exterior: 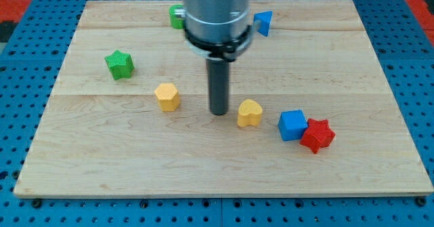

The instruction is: Put your arm on the left side of hexagon

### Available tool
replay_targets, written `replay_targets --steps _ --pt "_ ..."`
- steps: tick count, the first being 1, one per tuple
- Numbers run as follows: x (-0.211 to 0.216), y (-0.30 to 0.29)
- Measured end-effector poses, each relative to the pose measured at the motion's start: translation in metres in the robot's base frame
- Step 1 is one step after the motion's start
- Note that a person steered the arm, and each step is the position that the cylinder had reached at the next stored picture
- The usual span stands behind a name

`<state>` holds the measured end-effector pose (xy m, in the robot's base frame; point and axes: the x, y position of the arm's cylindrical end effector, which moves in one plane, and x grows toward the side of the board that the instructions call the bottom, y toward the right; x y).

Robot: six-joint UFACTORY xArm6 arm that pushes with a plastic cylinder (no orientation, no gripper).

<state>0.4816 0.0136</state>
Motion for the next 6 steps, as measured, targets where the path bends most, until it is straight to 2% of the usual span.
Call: replay_targets --steps 1,2,3,4,5,6 --pt "0.006 0.048" --pt "0.006 0.030" --pt "-0.024 0.007" --pt "-0.010 -0.050" --pt "0.030 -0.096" --pt "0.014 -0.141"
